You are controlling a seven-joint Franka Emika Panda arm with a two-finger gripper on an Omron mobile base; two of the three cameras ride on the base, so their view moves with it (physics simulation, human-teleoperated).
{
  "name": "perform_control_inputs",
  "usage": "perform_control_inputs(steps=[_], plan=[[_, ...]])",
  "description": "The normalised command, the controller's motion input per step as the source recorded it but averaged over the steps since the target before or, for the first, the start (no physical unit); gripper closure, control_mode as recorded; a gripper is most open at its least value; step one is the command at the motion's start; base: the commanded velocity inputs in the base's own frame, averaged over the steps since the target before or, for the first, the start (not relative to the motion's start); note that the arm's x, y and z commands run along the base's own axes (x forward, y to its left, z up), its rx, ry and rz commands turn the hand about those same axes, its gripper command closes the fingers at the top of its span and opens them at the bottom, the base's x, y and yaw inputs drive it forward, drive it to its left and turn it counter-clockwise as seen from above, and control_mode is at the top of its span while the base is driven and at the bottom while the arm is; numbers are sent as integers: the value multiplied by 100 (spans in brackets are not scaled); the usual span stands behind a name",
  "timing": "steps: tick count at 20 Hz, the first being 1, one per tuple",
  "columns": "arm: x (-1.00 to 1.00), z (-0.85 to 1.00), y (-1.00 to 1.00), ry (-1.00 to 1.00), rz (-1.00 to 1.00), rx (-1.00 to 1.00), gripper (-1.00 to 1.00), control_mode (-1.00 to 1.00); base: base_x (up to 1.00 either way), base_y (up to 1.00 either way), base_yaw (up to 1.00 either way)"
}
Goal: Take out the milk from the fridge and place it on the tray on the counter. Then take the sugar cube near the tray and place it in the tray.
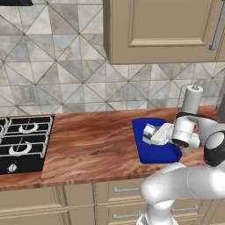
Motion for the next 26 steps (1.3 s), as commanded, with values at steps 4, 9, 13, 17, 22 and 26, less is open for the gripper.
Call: perform_control_inputs(steps=[4, 9, 13, 17, 22, 26], plan=[[-6, 42, 0, 0, 0, 3, -100, -100, 0, 0, 0], [-62, 42, -10, -4, 0, 5, -100, -100, 0, 0, 0], [-83, 64, -10, -9, 0, 5, -100, -100, 0, 0, 0], [-58, 89, -16, -2, 0, 11, -100, -100, 0, 0, 0], [-43, 96, -26, 0, 0, 17, -100, -100, 0, 0, 0], [-37, 85, -28, 0, -2, 20, -100, -100, 0, 0, 0]])
